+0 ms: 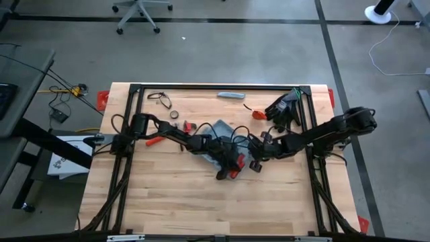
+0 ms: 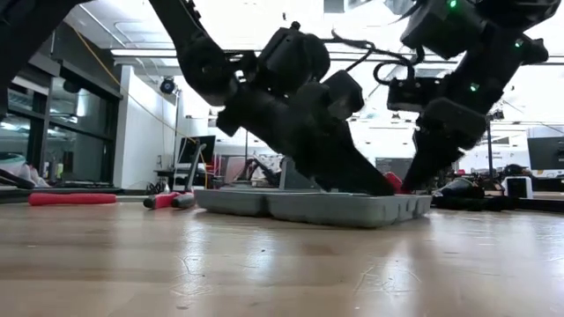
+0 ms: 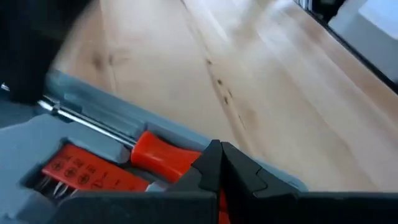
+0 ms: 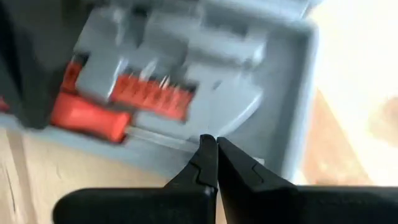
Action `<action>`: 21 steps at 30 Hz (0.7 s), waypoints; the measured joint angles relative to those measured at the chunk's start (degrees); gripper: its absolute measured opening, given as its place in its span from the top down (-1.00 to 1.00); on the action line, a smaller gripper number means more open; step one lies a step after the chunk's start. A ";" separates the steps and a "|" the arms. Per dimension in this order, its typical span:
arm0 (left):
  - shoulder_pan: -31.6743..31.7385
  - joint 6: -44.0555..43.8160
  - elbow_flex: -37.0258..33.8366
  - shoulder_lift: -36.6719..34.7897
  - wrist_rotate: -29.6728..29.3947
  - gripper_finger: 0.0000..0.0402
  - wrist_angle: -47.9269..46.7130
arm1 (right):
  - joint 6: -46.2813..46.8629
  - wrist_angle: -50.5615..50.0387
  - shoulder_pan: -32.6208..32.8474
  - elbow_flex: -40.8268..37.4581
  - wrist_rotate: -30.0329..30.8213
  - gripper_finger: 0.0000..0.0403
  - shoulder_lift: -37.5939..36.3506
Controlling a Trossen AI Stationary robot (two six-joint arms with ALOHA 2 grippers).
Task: Prefit tool cases
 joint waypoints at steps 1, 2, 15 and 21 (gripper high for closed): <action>-0.20 0.70 -0.06 -0.70 -0.23 1.00 -0.87 | -0.26 0.01 -0.02 0.04 0.66 1.00 -0.61; -0.46 1.30 -0.12 -1.37 -0.47 1.00 -1.47 | -0.54 0.02 -0.09 0.04 1.09 1.00 -1.01; -4.07 3.80 0.18 -8.34 -18.01 1.00 -25.91 | -3.91 -0.60 -2.96 0.10 1.94 1.00 -1.41; -7.23 1.42 -1.47 -8.74 -23.45 1.00 -28.29 | -5.41 -0.18 -5.09 -0.18 1.02 1.00 -1.41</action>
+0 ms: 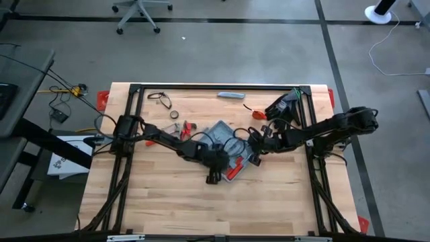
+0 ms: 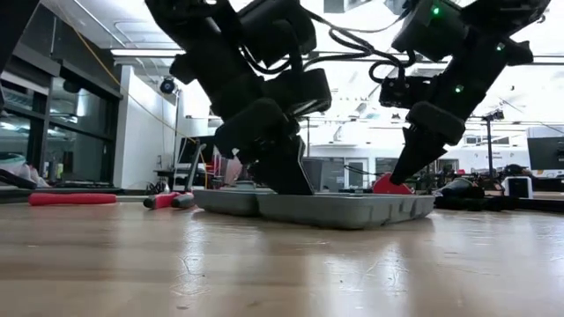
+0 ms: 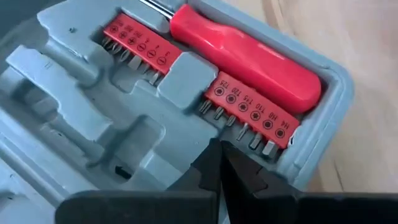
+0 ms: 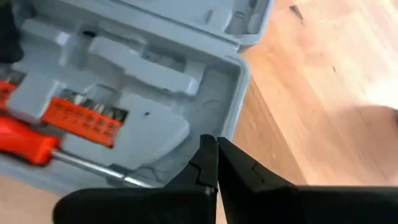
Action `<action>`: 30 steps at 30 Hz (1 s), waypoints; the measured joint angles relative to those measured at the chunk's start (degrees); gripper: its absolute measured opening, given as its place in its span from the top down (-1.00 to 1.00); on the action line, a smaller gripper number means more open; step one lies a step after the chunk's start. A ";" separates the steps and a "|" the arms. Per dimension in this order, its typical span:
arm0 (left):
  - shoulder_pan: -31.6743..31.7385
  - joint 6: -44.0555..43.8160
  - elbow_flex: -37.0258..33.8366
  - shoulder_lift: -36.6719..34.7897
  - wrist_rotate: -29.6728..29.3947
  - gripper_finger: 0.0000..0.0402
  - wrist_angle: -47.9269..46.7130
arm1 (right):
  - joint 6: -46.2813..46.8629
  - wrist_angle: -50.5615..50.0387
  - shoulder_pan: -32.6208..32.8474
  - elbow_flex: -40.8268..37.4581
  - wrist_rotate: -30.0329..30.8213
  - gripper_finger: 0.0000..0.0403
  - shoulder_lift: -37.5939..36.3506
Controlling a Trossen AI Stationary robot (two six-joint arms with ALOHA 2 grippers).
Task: Prefit tool cases
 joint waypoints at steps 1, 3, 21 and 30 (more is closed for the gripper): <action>-0.44 -0.10 -0.01 0.00 -1.13 1.00 0.07 | -0.07 0.64 -0.43 -0.53 -0.78 1.00 0.00; -1.02 -0.01 -0.01 0.02 -3.81 1.00 0.09 | -0.08 3.19 -1.25 -2.19 -2.82 1.00 0.00; 1.71 1.36 -4.49 -0.11 -10.50 1.00 4.56 | 13.32 20.51 5.98 -11.63 -6.92 1.00 -0.09; -0.45 -2.05 -6.30 -0.15 -6.89 1.00 5.30 | 16.58 26.77 11.45 -11.65 -7.03 1.00 -0.02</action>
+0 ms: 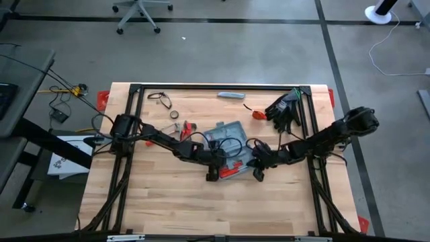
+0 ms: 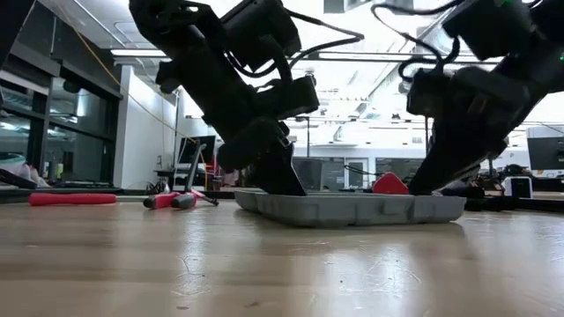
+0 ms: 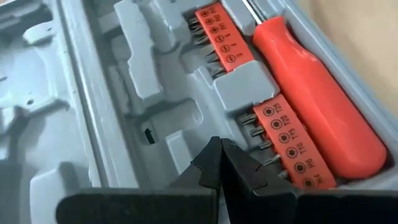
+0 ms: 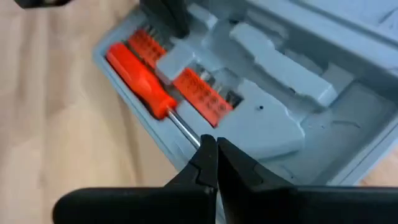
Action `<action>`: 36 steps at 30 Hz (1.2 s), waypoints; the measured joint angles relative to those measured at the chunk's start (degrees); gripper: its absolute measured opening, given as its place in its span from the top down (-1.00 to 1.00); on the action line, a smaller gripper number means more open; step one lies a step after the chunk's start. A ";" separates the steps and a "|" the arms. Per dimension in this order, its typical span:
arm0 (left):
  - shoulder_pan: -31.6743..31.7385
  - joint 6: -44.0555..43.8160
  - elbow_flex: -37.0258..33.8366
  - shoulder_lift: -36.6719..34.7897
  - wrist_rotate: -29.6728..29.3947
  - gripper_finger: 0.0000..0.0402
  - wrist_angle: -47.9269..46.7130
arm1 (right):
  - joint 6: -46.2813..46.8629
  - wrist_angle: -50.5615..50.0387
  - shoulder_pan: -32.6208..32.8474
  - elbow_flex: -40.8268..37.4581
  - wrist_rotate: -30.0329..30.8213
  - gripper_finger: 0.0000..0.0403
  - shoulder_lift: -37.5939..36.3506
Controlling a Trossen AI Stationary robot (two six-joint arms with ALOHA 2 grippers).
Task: Prefit tool cases
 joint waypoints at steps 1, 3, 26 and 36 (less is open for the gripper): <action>-0.36 -0.06 0.00 0.00 0.22 1.00 0.00 | 0.22 0.83 0.48 0.00 0.46 1.00 -0.02; -0.99 -0.06 -0.04 0.00 0.36 1.00 0.00 | 0.82 1.71 1.74 0.02 3.12 1.00 0.00; 0.53 0.26 -4.97 -11.35 -14.01 1.00 -10.25 | -0.41 -8.35 -7.02 0.11 9.03 1.00 -0.02; 1.60 -1.65 -10.38 -11.37 -13.68 1.00 1.96 | 0.09 -4.44 -5.75 0.07 2.91 1.00 0.57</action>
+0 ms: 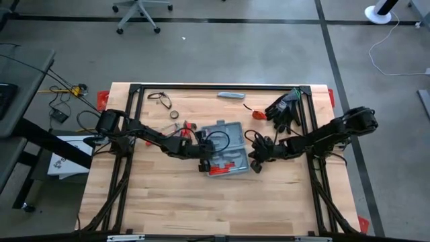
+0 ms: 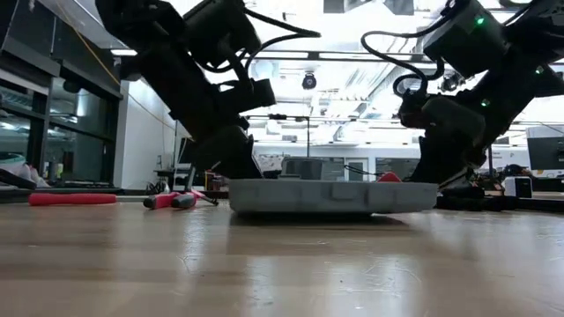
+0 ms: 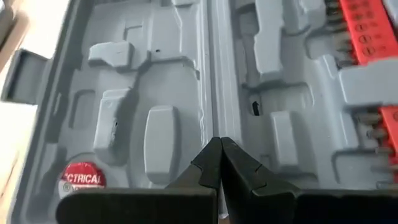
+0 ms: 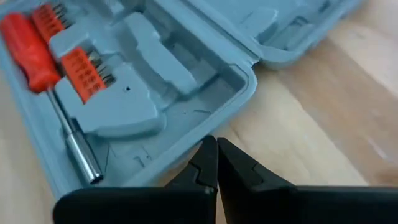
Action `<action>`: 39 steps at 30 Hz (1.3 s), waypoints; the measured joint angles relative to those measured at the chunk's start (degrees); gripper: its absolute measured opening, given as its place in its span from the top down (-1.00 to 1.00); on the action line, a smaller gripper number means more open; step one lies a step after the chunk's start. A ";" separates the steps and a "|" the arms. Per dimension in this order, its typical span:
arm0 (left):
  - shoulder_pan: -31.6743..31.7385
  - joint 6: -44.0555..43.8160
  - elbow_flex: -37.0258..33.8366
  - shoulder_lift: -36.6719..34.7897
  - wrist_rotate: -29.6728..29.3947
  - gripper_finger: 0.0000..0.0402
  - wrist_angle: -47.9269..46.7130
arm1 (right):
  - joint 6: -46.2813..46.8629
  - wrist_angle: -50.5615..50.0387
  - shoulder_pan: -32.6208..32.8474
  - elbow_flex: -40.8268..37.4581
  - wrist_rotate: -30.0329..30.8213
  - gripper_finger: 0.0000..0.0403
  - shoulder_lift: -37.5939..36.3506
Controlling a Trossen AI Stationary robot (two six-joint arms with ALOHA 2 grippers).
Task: Prefit tool cases
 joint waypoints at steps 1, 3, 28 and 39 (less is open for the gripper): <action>-0.11 0.03 -0.03 0.00 -0.06 1.00 0.41 | 0.09 0.81 0.34 0.00 -0.13 1.00 0.43; -0.13 0.12 -0.04 -0.07 -0.17 1.00 0.84 | 1.24 1.82 1.11 0.00 -0.10 1.00 1.35; -0.57 -3.83 0.02 -20.13 -12.47 1.00 -20.46 | 9.67 1.08 10.16 0.04 19.61 1.00 7.25; 11.23 -6.80 -1.43 -22.88 -13.42 1.00 -31.90 | 8.13 0.86 10.18 0.04 19.63 1.00 7.23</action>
